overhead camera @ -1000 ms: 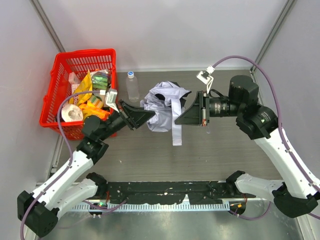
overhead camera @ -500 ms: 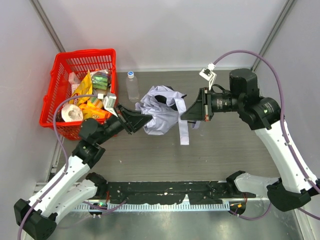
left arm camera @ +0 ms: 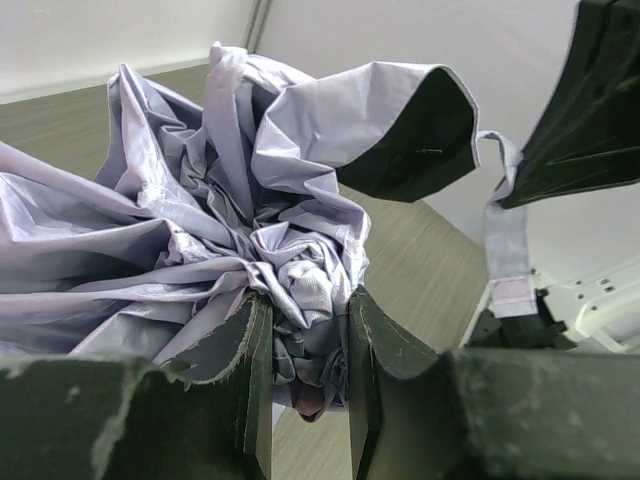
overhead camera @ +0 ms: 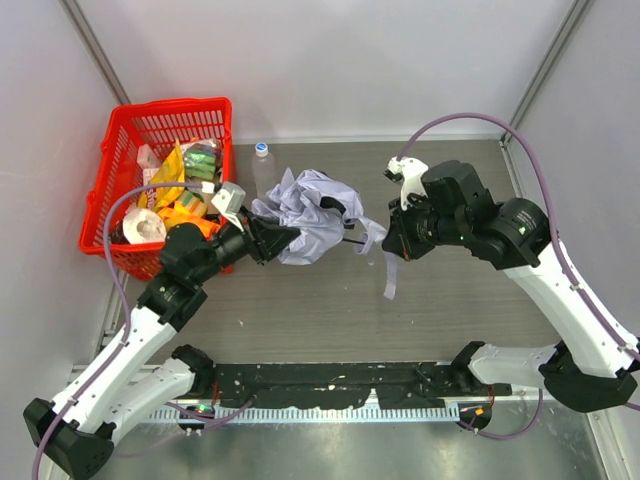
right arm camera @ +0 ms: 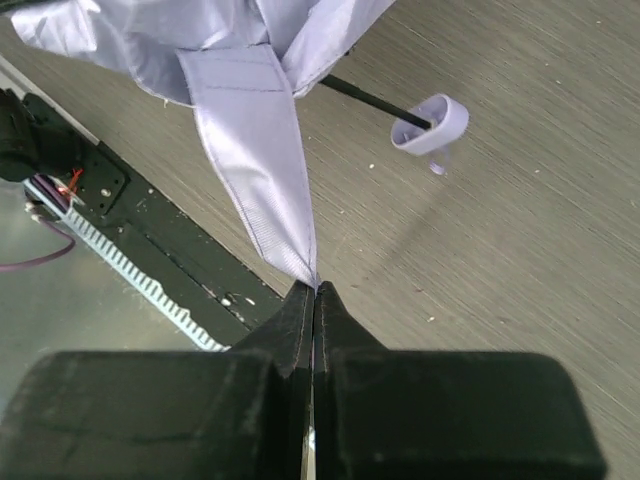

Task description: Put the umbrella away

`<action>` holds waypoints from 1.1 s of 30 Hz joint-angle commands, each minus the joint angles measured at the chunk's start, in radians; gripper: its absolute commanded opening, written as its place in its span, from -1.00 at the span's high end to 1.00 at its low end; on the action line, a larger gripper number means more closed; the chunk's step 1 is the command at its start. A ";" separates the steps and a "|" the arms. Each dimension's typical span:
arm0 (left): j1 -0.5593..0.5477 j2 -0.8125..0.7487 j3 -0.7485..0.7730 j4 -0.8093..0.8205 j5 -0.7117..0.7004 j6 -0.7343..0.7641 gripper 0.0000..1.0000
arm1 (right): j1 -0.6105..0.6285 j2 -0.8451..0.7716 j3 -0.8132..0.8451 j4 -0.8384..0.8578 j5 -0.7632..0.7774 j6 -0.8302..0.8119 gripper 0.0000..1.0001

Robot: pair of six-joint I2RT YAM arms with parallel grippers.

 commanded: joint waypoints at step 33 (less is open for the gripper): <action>-0.001 -0.190 -0.199 0.527 -0.127 -0.058 1.00 | 0.147 -0.119 -0.545 0.591 -0.204 0.301 0.99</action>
